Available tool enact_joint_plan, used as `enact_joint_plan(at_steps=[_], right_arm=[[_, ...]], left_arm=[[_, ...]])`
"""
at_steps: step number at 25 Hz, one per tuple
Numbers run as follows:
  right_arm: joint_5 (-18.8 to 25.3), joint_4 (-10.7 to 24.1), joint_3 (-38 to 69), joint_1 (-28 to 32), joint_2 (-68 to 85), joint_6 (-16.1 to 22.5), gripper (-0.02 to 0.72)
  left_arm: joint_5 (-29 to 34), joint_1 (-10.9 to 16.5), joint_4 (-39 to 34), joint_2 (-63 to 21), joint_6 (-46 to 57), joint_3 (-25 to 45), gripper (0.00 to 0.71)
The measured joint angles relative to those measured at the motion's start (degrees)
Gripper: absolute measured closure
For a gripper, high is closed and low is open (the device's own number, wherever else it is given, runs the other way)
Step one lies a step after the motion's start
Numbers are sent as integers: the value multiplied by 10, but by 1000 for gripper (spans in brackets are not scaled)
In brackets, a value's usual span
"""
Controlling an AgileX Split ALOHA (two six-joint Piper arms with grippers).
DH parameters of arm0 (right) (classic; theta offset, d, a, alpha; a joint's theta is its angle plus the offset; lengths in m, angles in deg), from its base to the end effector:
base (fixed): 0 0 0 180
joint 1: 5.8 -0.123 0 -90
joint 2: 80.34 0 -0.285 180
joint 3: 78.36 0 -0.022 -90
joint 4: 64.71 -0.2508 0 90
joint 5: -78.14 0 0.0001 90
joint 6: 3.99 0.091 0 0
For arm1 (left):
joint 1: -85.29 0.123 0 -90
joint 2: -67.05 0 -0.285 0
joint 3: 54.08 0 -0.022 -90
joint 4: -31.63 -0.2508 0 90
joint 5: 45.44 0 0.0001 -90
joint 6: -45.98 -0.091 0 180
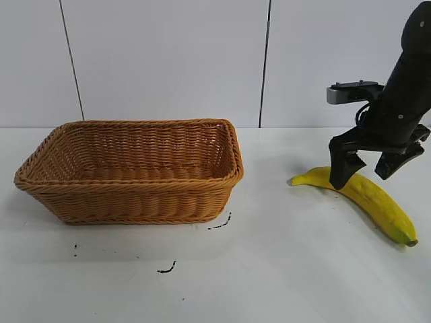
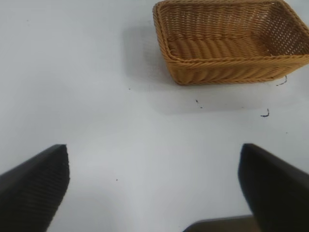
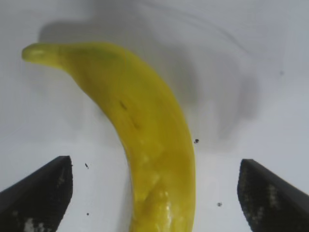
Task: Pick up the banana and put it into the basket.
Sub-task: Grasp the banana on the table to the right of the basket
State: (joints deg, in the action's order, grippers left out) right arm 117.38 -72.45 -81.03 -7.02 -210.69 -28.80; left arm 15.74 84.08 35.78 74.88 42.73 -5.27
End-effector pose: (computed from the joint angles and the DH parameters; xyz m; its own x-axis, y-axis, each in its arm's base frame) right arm 0.4170 0.0166 0.1161 -0.9077 -0.3405 -0.2451 -0.3522 0.9359 0.0041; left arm -0.0048 -0.0057 0.2757 -0.4638 0.0315 -0.8854 0.0873 0.9961 -0.0103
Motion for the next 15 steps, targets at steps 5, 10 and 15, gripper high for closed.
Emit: enact_joint_plan(at_steps=[5, 10, 15], right_arm=[[-12, -1, 0, 0, 0, 0, 55], [-13, -1, 0, 0, 0, 0, 55], [-14, -1, 0, 0, -4, 0, 55]], left_arm=[[0, 0, 0, 0, 0, 0, 20], [0, 0, 0, 0, 0, 0, 20], [0, 0, 0, 0, 0, 0, 20]])
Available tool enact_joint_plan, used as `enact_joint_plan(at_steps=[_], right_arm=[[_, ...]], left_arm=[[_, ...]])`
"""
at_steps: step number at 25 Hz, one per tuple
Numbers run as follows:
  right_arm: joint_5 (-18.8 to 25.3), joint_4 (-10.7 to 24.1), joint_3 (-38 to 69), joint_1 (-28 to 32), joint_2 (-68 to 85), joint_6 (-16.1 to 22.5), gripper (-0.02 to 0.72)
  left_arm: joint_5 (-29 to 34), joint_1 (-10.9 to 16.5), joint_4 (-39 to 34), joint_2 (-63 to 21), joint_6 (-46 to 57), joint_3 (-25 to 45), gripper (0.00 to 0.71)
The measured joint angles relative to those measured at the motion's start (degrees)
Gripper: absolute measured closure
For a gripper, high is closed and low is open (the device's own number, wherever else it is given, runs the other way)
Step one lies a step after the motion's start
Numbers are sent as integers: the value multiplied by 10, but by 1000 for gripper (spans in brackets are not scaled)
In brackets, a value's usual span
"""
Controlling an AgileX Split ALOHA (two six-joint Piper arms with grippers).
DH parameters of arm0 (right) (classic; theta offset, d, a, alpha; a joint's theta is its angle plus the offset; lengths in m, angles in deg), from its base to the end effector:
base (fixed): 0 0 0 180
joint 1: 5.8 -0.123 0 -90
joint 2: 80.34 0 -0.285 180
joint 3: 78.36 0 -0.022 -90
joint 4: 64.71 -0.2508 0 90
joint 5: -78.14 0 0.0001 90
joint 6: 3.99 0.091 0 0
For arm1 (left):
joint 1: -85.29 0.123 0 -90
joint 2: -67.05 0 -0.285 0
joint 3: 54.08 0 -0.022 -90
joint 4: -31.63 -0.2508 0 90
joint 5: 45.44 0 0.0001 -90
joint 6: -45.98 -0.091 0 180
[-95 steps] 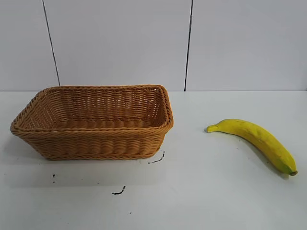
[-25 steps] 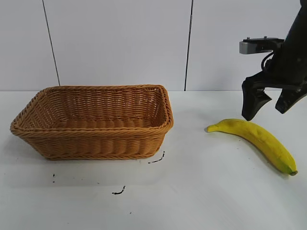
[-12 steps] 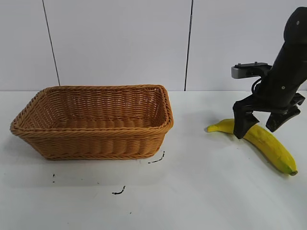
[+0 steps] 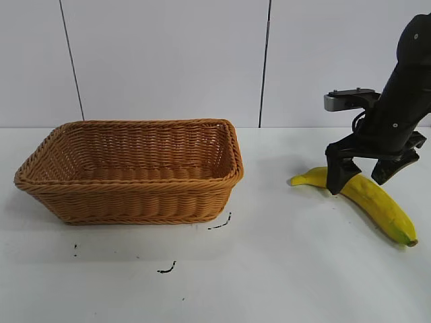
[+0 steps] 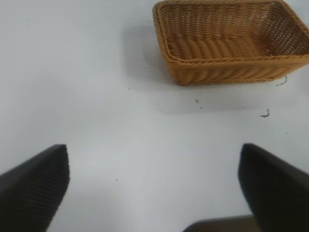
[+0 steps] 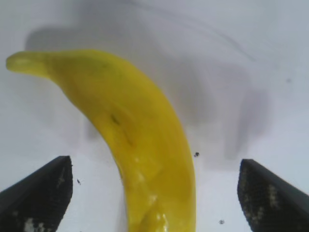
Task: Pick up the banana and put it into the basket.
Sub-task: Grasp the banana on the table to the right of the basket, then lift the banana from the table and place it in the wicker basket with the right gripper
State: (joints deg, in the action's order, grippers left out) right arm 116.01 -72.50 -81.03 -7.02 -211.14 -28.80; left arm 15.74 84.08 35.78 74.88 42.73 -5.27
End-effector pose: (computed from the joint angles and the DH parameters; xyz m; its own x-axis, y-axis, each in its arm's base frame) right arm 0.4191 0.0165 0.1133 -0.9048 -0.3380 -0.2591 -0.3493 0.9370 -0.0023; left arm -0.0048 -0.0057 0.2757 -0.4638 0.0315 -0.8854 0.0873 0.9961 -0.0103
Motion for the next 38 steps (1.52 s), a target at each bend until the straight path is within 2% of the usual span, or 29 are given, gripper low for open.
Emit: enact_joint_plan(at_steps=[7, 13, 15, 18, 24, 29, 33, 35, 38], right_arm=[[2, -1, 0, 0, -5, 0, 55], [2, -1, 0, 0, -14, 7, 99], [2, -1, 0, 0, -14, 7, 174], [6, 1, 0, 0, -14, 7, 400], [29, 7, -7, 0, -14, -1, 393], [90, 15, -49, 0, 5, 15, 393], [185, 16, -120, 0, 38, 53, 393], [241, 16, -163, 0, 46, 61, 393], [301, 16, -217, 0, 49, 68, 393]], left_arm=[[0, 0, 0, 0, 0, 0, 20], [0, 0, 0, 0, 0, 0, 20], [0, 0, 0, 0, 0, 0, 20], [0, 0, 0, 0, 0, 0, 20], [0, 0, 0, 0, 0, 0, 20], [0, 0, 0, 0, 0, 0, 20], [0, 0, 0, 0, 0, 0, 20], [0, 0, 0, 0, 0, 0, 20], [0, 0, 0, 0, 0, 0, 20]])
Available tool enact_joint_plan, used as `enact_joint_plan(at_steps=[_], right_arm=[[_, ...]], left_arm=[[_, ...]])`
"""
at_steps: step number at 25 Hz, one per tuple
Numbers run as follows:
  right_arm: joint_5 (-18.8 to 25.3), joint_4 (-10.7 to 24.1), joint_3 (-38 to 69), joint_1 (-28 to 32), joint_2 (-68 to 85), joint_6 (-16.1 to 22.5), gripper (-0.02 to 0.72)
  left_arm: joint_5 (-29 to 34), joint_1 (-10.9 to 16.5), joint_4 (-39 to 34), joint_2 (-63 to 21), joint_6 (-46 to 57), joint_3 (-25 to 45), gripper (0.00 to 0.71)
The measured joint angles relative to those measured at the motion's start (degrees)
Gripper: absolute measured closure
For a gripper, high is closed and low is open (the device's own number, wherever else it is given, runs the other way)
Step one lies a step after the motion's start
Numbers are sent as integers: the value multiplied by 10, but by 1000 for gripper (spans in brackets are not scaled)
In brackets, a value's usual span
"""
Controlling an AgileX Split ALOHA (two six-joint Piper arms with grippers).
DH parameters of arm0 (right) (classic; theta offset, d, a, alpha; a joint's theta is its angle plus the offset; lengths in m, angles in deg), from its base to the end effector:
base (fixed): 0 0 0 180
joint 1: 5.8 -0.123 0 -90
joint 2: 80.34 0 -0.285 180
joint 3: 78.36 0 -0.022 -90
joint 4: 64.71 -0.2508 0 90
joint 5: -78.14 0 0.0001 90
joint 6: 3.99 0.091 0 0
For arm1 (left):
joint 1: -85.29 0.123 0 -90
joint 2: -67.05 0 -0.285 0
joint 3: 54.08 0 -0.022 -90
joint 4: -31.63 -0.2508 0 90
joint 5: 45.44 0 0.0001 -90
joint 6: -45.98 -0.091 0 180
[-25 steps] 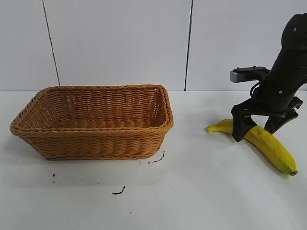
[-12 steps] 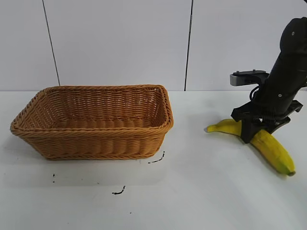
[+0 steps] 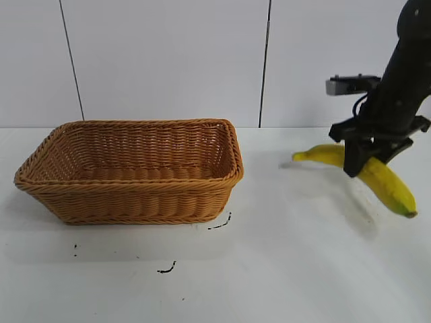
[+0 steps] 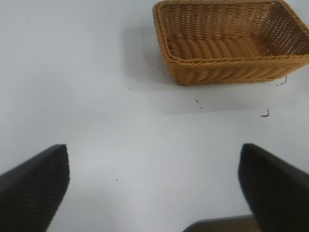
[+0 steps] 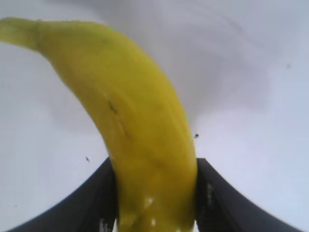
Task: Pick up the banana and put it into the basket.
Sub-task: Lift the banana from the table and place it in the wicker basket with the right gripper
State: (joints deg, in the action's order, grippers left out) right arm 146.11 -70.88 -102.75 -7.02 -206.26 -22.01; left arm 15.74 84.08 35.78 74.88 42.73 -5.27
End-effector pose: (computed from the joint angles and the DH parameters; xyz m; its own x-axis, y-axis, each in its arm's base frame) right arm 0.4336 0.0183 0.2362 -0.9353 -0.2892 -0.2038 -0.3039 0.9517 0.0444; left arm -0.0048 -0.0057 0.2757 -0.4638 0.0315 -0.8854 0.0873 0.9961 -0.0103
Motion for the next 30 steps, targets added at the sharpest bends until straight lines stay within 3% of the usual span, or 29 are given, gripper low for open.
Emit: enact_joint_plan(at_steps=[6, 11, 16, 21, 26, 30], right_arm=[[15, 16, -66, -26, 0, 18, 393], [17, 42, -83, -88, 0, 3, 393], [3, 50, -97, -150, -1, -19, 393], [-16, 51, -178, -223, -37, -34, 393], [-33, 51, -270, -298, -104, -78, 393], [-104, 62, -281, -345, -144, -142, 393]], left_arm=[[0, 0, 0, 0, 0, 0, 20], [0, 0, 0, 0, 0, 0, 20], [0, 0, 0, 0, 0, 0, 20], [0, 0, 0, 0, 0, 0, 20], [0, 0, 0, 0, 0, 0, 20], [0, 0, 0, 0, 0, 0, 20]])
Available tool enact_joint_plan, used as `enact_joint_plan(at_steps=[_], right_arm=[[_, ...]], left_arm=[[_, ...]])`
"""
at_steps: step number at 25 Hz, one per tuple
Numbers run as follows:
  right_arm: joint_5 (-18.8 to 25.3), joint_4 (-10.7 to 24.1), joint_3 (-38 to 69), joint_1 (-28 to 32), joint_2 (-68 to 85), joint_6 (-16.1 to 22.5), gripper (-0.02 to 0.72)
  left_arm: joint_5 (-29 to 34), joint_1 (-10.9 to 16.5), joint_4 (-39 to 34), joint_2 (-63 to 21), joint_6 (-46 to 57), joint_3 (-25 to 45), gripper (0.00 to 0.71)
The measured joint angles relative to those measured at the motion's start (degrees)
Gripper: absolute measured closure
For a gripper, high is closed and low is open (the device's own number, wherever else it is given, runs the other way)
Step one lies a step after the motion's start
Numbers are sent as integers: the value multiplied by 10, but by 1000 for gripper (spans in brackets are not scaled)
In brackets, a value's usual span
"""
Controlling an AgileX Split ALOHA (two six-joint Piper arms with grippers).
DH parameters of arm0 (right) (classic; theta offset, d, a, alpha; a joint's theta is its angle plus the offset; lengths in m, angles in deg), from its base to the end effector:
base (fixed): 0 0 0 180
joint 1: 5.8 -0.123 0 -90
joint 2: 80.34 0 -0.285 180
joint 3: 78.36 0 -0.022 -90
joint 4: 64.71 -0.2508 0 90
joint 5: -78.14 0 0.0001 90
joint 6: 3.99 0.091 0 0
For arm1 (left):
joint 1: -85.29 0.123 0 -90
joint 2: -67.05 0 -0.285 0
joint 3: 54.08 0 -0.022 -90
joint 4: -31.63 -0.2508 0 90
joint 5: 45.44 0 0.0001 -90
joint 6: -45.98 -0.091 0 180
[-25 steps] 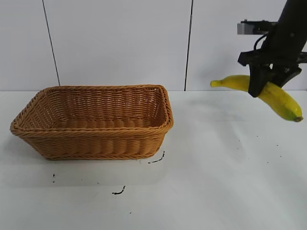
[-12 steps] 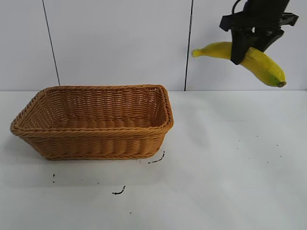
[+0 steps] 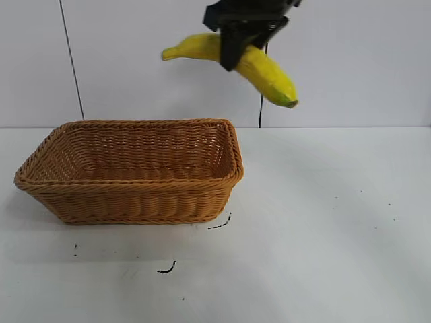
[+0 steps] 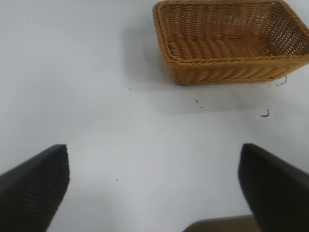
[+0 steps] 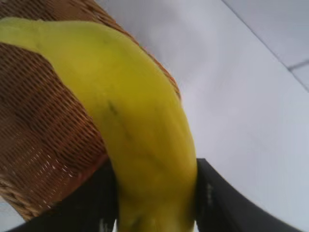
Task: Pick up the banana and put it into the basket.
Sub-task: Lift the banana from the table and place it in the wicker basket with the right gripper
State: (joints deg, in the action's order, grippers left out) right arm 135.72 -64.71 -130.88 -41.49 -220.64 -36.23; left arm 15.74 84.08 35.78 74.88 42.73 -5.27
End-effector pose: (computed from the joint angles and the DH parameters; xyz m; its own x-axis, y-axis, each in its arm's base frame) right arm 0.4229 0.3038 0.2618 -0.2540 -0.8393 -0.4808 -0.8499 0.4309 -0.3032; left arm -0.0048 -0.0057 0.2757 -0.4638 0.0315 -0.8854 0.0873 0.9961 -0.0103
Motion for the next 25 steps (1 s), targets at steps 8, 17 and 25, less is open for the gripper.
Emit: enact_joint_plan(at_steps=[8, 17, 25], right_arm=[[-79, 25, -1, -27, -41, -74, 393], [-104, 37, -1, -23, -96, -68, 393], [-104, 25, -1, -2, -117, -37, 393]], left_arm=[[0, 0, 0, 0, 0, 0, 20], [0, 0, 0, 0, 0, 0, 20], [0, 0, 0, 0, 0, 0, 20]])
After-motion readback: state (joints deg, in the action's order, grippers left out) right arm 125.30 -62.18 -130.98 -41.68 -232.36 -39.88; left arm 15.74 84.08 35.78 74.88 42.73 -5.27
